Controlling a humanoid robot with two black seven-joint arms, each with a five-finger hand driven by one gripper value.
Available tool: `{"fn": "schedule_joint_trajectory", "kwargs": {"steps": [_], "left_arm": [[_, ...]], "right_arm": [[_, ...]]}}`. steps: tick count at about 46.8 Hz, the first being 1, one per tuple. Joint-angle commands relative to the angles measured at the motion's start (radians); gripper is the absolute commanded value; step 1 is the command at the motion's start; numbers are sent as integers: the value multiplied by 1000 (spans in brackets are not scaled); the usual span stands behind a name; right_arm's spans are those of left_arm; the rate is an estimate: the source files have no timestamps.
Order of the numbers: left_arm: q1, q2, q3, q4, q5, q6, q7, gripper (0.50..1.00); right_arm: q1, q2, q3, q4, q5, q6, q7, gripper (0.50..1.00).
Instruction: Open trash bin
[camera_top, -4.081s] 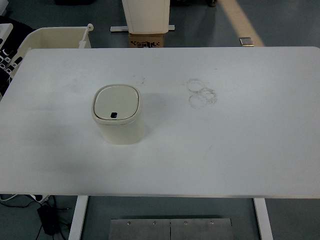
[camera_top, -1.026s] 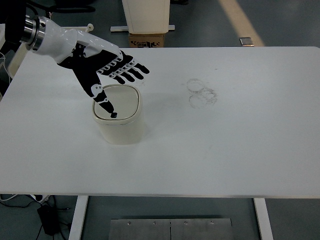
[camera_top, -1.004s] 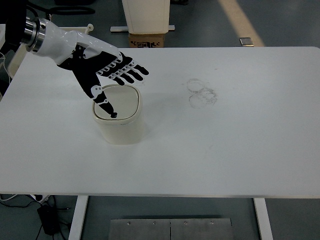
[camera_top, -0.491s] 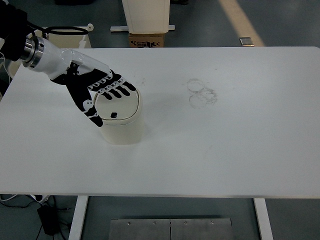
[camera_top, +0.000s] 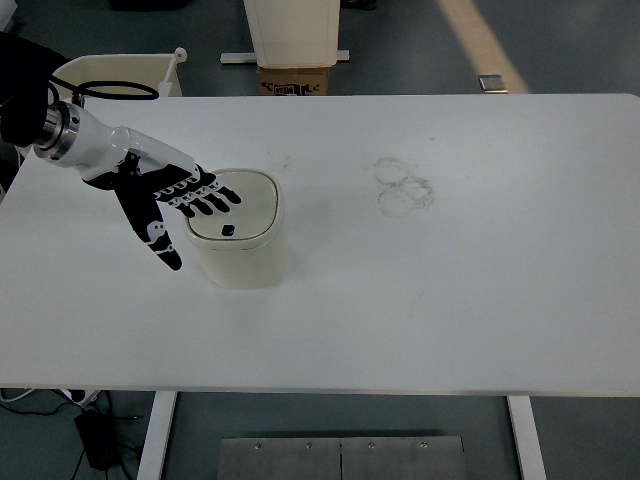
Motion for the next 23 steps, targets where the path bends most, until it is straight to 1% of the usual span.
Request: {"fn": "schedule_joint_trajectory", "kwargs": {"steps": [1,13,18,23], "left_arm": [[10,-5,-2,4,4,0,0,1000],[11,-54,-8,55,-2,2,-2,1000],[15,-59,-9,55,-7,3,-2,1000],[16,-82,-9,55,-10,16,-2,1000]], "right_arm": [[0,0,0,0,0,0,0,991],[0,0,0,0,0,0,0,991],[0,0,0,0,0,0,0,991],[0,0,0,0,0,0,0,991]]}}
